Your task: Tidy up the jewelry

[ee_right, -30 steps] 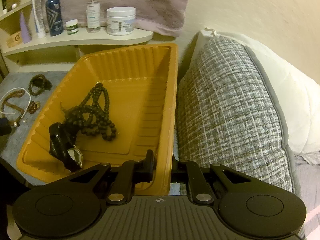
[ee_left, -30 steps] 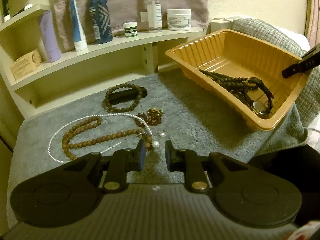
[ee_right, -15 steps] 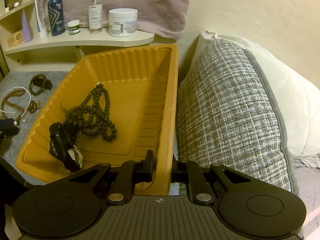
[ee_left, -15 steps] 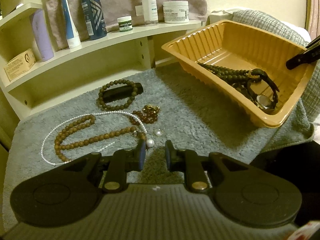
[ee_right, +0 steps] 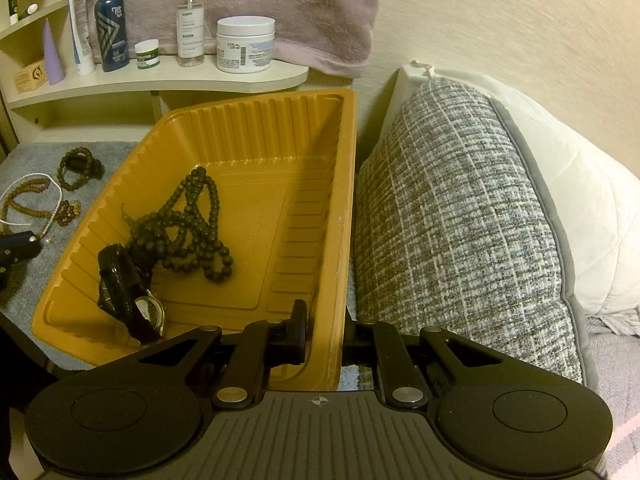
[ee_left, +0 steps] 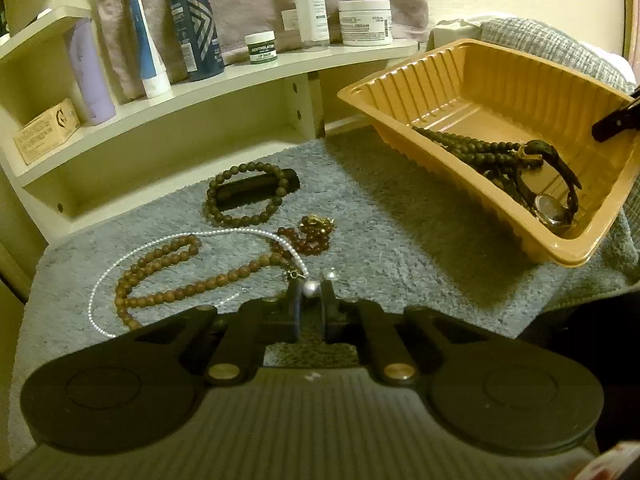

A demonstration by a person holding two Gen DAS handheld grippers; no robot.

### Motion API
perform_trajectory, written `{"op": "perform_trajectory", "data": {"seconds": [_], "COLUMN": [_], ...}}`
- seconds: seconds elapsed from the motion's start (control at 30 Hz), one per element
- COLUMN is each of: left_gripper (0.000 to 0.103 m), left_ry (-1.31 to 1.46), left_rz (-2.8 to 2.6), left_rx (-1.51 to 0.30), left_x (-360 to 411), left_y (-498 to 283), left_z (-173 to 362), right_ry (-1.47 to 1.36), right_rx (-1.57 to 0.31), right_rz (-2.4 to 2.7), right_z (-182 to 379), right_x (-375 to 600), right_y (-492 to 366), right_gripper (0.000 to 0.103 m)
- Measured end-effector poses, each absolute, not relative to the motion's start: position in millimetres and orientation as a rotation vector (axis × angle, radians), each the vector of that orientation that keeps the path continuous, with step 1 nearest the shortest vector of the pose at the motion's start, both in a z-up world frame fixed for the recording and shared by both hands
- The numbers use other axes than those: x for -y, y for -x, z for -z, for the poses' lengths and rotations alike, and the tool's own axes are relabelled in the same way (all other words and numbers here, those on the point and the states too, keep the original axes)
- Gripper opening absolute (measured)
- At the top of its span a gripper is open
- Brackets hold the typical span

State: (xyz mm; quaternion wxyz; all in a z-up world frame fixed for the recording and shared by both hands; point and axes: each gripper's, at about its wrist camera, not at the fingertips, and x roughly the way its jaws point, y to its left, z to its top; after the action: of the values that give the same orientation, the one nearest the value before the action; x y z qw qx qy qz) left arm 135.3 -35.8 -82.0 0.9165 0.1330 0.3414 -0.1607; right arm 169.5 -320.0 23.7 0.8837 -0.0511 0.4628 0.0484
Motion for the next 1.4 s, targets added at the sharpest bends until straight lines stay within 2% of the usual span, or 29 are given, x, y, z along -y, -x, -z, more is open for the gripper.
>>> {"op": "perform_trajectory", "data": {"seconds": [0.4, 0.7, 1.1, 1.17, 1.23, 1.4], "left_gripper": [0.007, 0.007, 0.007, 0.008, 0.017, 0.017], "left_ry": [-0.202, -0.144, -0.181, -0.191, -0.201, -0.202], "left_rz": [0.386, 0.547, 0.676, 0.685, 0.691, 0.67], "left_rx": [-0.678, -0.613, -0.608, -0.604, -0.601, -0.596], "left_x": [42, 80, 122, 124, 124, 115], "left_y": [-123, -118, -105, -104, -103, -100], "left_z": [57, 21, 24, 25, 25, 26], "right_ry": [0.106, 0.102, 0.102, 0.102, 0.102, 0.102], "right_rx": [-0.963, -0.963, -0.962, -0.962, -0.962, -0.962], "right_rz": [-0.101, -0.101, -0.104, -0.104, -0.104, -0.105], "right_z": [-23, -23, -23, -23, -23, -23], "right_x": [320, 321, 322, 322, 322, 322], "right_y": [-169, -169, -169, -169, -169, -169], "right_gripper": [0.013, 0.013, 0.013, 0.013, 0.013, 0.013]}}
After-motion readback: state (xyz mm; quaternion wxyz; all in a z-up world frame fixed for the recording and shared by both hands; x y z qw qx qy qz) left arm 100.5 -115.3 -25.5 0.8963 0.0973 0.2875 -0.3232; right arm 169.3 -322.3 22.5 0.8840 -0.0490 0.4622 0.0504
